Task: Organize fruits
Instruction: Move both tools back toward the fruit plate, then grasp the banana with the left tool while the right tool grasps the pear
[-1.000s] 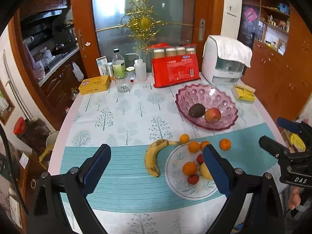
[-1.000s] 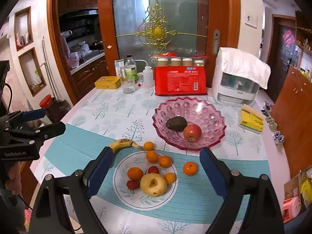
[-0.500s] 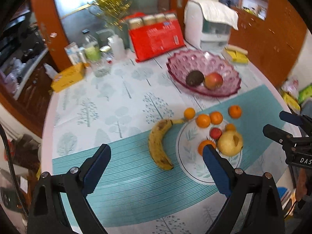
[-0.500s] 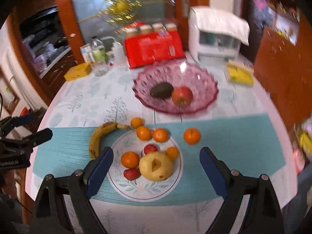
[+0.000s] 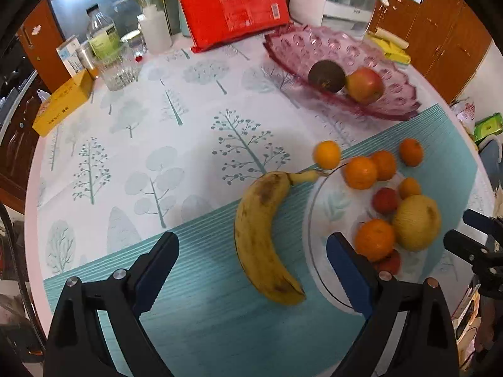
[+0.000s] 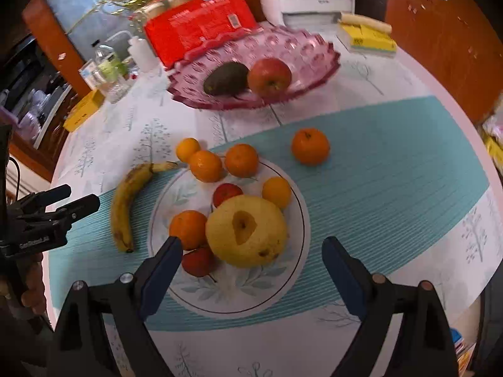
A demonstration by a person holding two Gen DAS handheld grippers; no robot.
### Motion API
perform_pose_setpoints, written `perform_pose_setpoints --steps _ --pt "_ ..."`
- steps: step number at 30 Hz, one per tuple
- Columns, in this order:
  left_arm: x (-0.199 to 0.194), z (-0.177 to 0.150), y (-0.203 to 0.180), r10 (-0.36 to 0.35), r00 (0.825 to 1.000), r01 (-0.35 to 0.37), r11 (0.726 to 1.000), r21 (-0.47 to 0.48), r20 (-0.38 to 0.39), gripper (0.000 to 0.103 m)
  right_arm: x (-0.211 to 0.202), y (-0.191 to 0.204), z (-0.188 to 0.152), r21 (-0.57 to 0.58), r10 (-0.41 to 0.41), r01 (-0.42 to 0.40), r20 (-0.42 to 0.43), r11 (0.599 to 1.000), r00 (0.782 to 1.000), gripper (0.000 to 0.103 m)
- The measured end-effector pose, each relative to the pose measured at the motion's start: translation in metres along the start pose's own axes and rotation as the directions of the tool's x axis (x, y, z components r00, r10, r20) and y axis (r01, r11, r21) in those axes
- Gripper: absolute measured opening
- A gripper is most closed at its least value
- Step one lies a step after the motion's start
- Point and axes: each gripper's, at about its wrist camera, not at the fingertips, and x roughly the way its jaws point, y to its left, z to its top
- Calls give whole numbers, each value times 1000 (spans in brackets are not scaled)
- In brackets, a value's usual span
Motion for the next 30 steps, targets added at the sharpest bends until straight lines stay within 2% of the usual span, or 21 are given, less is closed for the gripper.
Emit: perform_pose_setpoints --steps 7,13,20,26,28,30 --pt "35 4 -5 -2 999 3 1000 28 -38 94 21 -2 1 63 -14 15 -24 998 1000 91" --pt "54 6 -9 -15 997 18 999 35 -74 83 37 1 1 73 -27 30 -48 997 999 91" --pt "70 6 -4 -47 992 48 999 3 -121 60 50 1 2 77 -21 25 -61 997 998 88" --pt "74 8 -5 -42 993 43 999 7 -113 56 59 8 4 56 -10 14 -80 998 997 77" --pt "74 8 -7 -37 993 38 999 9 -110 56 60 11 4 46 -21 25 -78 999 997 77" --pt "74 8 -8 -20 994 22 1000 10 -105 48 60 11 5 47 -20 23 -73 999 997 76"
